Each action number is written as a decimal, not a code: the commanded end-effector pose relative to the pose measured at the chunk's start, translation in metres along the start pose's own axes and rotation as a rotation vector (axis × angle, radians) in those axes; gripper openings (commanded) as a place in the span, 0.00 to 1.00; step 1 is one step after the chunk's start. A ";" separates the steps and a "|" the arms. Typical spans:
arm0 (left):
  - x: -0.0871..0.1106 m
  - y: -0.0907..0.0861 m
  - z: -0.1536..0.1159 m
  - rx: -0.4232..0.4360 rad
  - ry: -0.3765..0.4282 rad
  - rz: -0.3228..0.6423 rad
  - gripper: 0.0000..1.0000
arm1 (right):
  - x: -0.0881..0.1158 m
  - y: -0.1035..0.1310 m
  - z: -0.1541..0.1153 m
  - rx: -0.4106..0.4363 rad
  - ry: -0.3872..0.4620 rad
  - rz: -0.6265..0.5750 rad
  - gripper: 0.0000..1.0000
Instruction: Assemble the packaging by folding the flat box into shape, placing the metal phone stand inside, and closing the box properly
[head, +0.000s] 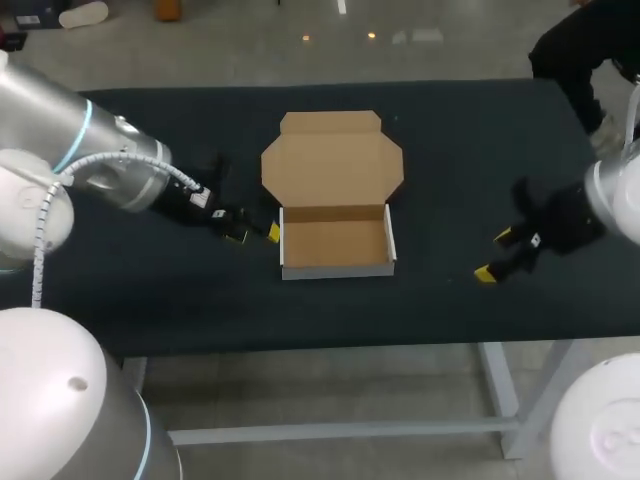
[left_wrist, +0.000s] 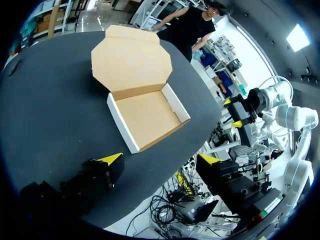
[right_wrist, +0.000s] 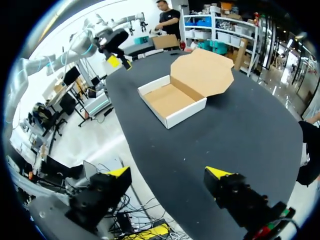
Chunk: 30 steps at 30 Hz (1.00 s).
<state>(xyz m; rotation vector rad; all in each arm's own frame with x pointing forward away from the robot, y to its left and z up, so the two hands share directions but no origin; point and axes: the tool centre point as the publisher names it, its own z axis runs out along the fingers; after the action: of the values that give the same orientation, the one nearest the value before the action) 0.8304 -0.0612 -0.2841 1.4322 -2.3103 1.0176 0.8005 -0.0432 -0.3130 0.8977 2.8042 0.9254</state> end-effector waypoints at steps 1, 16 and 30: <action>0.002 0.013 -0.023 0.037 -0.006 -0.003 1.00 | 0.002 0.000 -0.007 -0.007 -0.013 0.030 1.00; 0.004 0.021 -0.053 0.015 -0.085 -0.104 1.00 | -0.002 -0.002 -0.029 -0.014 -0.061 0.195 1.00; 0.008 0.031 -0.100 -0.015 -0.174 -0.355 1.00 | -0.008 -0.002 -0.059 0.056 -0.093 0.429 1.00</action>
<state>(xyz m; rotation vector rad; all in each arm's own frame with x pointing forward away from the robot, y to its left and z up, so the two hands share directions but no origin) 0.7953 0.0013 -0.2331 1.8697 -2.0442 0.8149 0.7939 -0.0784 -0.2803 1.5253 2.5967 0.8523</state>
